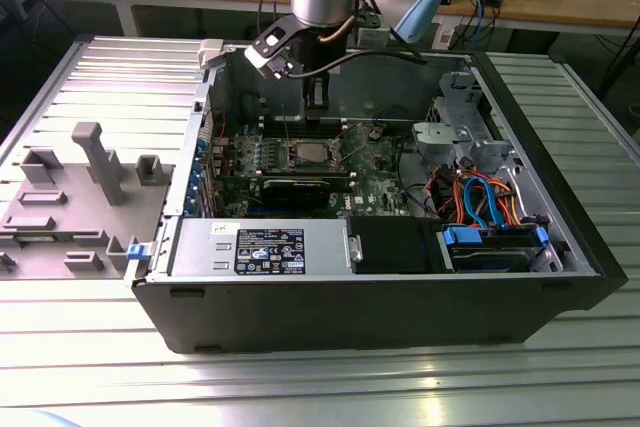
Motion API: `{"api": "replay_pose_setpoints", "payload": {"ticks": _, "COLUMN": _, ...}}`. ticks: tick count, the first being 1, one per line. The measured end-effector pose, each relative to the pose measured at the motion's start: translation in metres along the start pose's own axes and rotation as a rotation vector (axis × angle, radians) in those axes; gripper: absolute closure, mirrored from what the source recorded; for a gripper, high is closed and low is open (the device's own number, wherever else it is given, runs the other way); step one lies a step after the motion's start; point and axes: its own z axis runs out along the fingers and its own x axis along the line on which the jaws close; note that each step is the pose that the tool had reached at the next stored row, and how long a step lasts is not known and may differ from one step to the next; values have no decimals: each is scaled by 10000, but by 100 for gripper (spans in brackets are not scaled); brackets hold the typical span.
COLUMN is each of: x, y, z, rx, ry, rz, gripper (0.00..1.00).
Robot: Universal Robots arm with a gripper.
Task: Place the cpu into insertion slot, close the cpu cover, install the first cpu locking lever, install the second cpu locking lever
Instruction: 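Close the cpu cover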
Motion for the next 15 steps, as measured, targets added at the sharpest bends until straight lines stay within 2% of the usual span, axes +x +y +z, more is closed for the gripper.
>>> {"api": "replay_pose_setpoints", "payload": {"ticks": 7, "x": 0, "y": 0, "z": -66, "rx": 0, "ry": 0, "rz": 0, "gripper": 89}}
{"api": "replay_pose_setpoints", "payload": {"ticks": 15, "x": -1, "y": 0, "z": -91, "rx": -1, "ry": 0, "rz": 0, "gripper": 89}}
